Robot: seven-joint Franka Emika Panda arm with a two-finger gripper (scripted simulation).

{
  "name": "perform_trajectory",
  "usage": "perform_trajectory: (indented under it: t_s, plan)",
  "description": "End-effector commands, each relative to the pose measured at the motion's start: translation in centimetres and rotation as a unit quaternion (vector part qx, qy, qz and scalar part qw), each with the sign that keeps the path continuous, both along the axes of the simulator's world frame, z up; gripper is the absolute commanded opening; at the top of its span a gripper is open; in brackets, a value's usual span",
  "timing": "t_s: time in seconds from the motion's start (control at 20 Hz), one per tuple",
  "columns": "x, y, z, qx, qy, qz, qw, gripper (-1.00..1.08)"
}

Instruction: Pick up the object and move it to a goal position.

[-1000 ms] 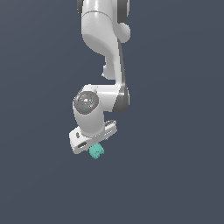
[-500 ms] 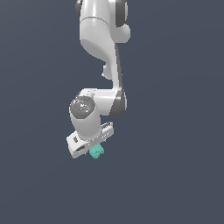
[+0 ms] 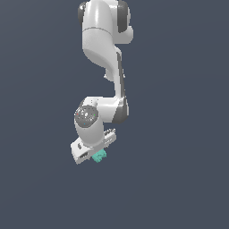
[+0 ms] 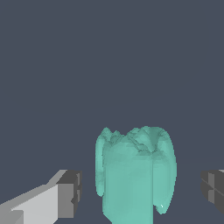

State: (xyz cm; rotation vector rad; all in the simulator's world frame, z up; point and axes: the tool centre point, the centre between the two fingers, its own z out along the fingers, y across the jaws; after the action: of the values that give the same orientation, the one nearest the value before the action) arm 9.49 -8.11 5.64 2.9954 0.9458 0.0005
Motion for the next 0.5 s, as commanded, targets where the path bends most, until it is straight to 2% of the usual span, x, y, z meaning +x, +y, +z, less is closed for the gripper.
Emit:
perform_trajectory:
  t_s: [0.0, 0.35, 0.4, 0.45]
  plan:
    - [-0.06, 0.01, -1.35, 0.0, 0.0, 0.001, 1.0, 1.0]
    - [0.09, 0.0, -2.05, 0.0, 0.0, 0.001, 1.0, 1.0]
    - [0.09, 0.0, -2.05, 0.0, 0.0, 0.001, 1.0, -1.0]
    - [0.09, 0.0, -2.05, 0.0, 0.0, 0.001, 1.0, -1.0]
